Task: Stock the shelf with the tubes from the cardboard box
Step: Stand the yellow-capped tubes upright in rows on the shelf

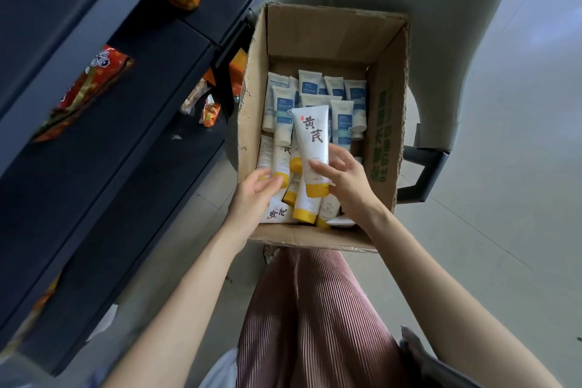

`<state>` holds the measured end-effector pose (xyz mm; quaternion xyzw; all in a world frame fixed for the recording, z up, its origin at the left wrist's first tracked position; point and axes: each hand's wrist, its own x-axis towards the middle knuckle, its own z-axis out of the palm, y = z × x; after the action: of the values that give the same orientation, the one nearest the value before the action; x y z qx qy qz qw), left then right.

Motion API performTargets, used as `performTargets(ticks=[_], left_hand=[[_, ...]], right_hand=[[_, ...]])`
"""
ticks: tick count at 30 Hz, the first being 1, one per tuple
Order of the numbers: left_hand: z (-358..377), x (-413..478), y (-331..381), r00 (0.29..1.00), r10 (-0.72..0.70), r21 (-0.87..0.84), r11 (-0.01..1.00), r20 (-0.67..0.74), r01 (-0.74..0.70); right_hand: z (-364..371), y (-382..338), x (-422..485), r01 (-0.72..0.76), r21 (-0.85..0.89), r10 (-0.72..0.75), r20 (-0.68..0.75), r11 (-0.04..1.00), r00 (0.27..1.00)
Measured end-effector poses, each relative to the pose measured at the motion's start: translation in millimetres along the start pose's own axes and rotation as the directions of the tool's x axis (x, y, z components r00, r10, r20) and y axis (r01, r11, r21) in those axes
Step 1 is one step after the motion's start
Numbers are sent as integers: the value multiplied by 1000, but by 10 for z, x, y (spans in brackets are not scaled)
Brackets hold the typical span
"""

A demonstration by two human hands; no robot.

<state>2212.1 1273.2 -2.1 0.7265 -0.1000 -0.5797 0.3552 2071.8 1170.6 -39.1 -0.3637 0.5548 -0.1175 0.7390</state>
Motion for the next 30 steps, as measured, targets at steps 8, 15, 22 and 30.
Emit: performTargets(ticks=[8,15,22,30], left_hand=[[-58,-34,241,986,144,-174,977,85,-128],[-144,-19,81,997,71,-206,976,-35,-77],[-413,-75,-16,985,-67,-399,917,-161,-3],[-609,-34,66,974,-105,-498,867,-202,-10]], right_hand=[[310,-93,-381,14,12,-16,108,1000,994],[488,101,-458,4,10,-5,109,1000,994],[208,365,-255,-119,-162,126,32,979,992],[-344,759,270,-382,-252,264,-401,889,877]])
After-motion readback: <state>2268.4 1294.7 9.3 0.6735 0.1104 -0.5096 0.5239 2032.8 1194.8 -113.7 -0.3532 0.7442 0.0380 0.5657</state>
